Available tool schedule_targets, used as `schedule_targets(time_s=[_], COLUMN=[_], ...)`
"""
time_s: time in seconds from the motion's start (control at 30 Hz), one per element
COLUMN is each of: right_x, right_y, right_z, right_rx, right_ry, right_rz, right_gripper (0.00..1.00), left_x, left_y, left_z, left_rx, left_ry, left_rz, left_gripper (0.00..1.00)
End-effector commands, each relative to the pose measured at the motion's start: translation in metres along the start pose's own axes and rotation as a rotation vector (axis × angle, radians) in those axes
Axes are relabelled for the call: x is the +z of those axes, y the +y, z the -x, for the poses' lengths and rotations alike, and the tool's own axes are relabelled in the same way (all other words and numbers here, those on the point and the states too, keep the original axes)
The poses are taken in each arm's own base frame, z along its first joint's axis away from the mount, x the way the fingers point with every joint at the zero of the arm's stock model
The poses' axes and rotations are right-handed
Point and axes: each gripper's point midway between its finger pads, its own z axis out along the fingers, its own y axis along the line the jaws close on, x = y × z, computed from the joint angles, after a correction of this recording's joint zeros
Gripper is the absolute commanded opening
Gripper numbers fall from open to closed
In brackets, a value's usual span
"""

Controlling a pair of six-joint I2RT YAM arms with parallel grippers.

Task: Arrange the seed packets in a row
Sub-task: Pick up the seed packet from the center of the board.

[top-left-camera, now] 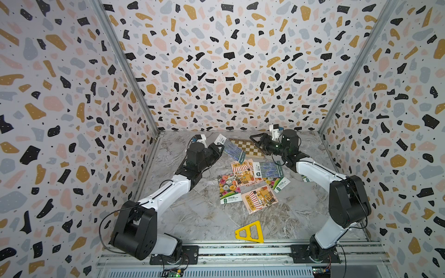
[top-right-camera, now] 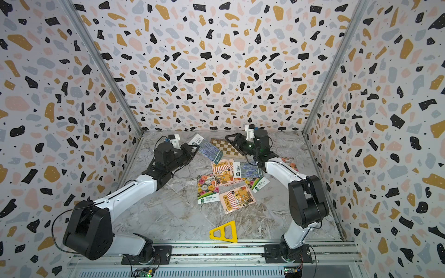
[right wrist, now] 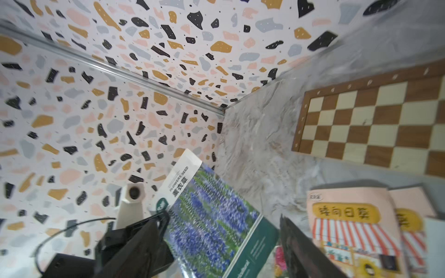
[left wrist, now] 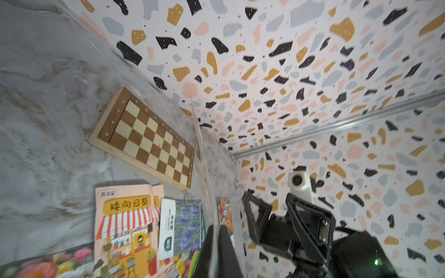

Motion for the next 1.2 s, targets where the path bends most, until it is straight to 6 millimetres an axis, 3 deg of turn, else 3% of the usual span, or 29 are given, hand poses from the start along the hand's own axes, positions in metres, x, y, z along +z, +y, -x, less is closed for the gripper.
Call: schedule_targets(time_s=[0.0, 0.27, 0.53, 0.8, 1.0, 1.17], right_x=[-0.002, 0.01, 0.006, 0.01, 0.01, 0.006], right_y=[-0.024, -0.014, 0.019, 0.025, 0.041, 0.046], right_z=[-0.013, -0.034, -0.054, -0.066, -0.076, -0.071], right_rx=[-0.244, -0.333, -0.332, -0.296, -0.312, -0.308], right_ry=[0.13, 0.302, 0.346, 0.385, 0.431, 0.434], right_rz=[-0.063, 0.166, 0.33, 0.394, 0.464, 0.474], right_gripper=[0.82, 0.86, 0.94, 0.92, 0.83, 0.55], left_x=[-0.02, -0.035, -0.024, -0.02, -0.015, -0.013], left_y=[-0.022, -0.043, -0.051, -0.058, -0.058, -0.048], left_z=[-0.022, -0.041, -0.046, -0.042, -0.036, -0.028], left_rx=[0.154, 0.217, 0.174, 0.168, 0.159, 0.149], left_ry=[0.197, 0.4, 0.524, 0.535, 0.535, 0.513], left_rz=[-0.038, -0.101, -0.17, -0.199, -0.203, -0.173], left_gripper=[0.0, 0.0, 0.0, 0.0, 0.0, 0.0])
